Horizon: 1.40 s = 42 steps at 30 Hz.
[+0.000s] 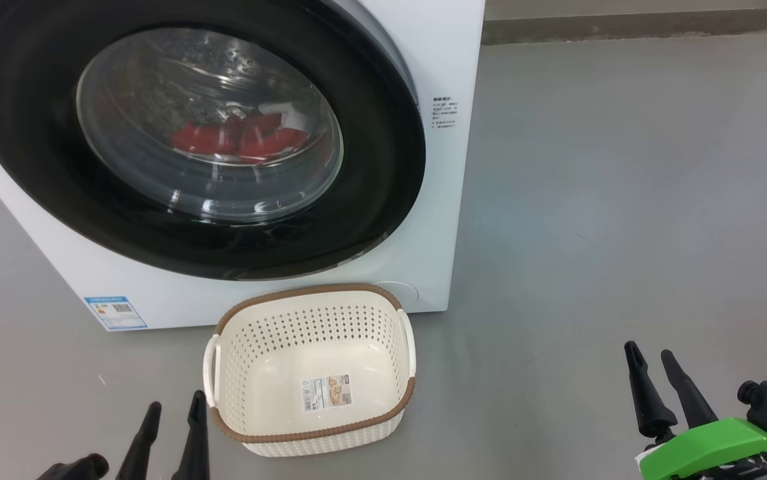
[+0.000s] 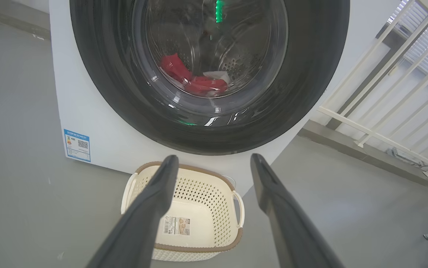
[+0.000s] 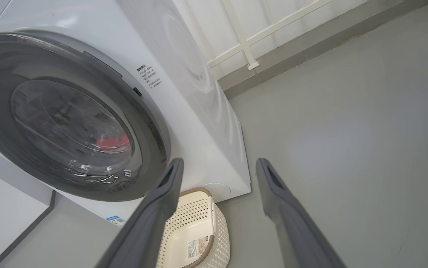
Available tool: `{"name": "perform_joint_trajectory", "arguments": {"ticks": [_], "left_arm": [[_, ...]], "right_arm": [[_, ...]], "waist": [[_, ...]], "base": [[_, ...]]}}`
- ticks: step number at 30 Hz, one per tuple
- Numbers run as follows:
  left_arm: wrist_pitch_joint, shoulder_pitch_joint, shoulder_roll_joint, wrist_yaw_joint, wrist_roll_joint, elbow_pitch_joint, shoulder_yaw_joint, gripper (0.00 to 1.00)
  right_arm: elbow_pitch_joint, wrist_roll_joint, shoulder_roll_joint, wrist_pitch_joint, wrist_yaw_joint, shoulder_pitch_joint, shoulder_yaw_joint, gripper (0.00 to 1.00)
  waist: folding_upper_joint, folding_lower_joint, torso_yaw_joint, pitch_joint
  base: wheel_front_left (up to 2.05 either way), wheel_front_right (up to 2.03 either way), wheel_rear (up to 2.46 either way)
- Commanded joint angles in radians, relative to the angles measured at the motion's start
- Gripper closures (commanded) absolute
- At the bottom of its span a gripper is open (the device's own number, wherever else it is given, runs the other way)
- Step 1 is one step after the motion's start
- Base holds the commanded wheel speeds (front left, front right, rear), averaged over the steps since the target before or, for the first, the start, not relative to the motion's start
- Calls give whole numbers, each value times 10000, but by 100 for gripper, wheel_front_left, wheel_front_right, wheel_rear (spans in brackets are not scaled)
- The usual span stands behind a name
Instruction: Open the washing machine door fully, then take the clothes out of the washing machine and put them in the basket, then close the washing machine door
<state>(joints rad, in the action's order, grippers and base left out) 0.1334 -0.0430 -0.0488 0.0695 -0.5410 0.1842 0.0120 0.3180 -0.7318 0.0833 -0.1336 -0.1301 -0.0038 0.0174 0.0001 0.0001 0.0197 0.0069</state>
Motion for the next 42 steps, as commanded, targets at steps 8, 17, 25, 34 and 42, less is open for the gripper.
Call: {"name": "perform_joint_trajectory", "arguments": {"ticks": [8,17,25,34,42], "left_arm": [[375,-34,-174,-115,1280,-462,172,0],[669,-158,-156,-171,2431,-610,185,0],[874,-263,-130,-192,3240,-745,203,0],[1137,-388,-78,-154,4030,-790,311,0],[1284,-400,-41,-66,4276,-733,486,0]], "right_arm": [[-367,1058,166,-371,-4,-7,-95,0],[-413,2029,182,-665,-5,67,-109,0],[-425,2703,262,-871,-5,102,-284,0],[-385,3471,365,-1135,-6,178,-435,0],[-380,3814,392,-1282,-6,257,-405,0]], "waist": [[-1,0,1,-1],[-1,0,10,7],[-1,0,16,-1],[-1,0,36,-19],[-1,-1,60,13]], "base": [[0,0,0],[0,0,0],[0,0,0],[0,0,0],[0,0,0]]}}
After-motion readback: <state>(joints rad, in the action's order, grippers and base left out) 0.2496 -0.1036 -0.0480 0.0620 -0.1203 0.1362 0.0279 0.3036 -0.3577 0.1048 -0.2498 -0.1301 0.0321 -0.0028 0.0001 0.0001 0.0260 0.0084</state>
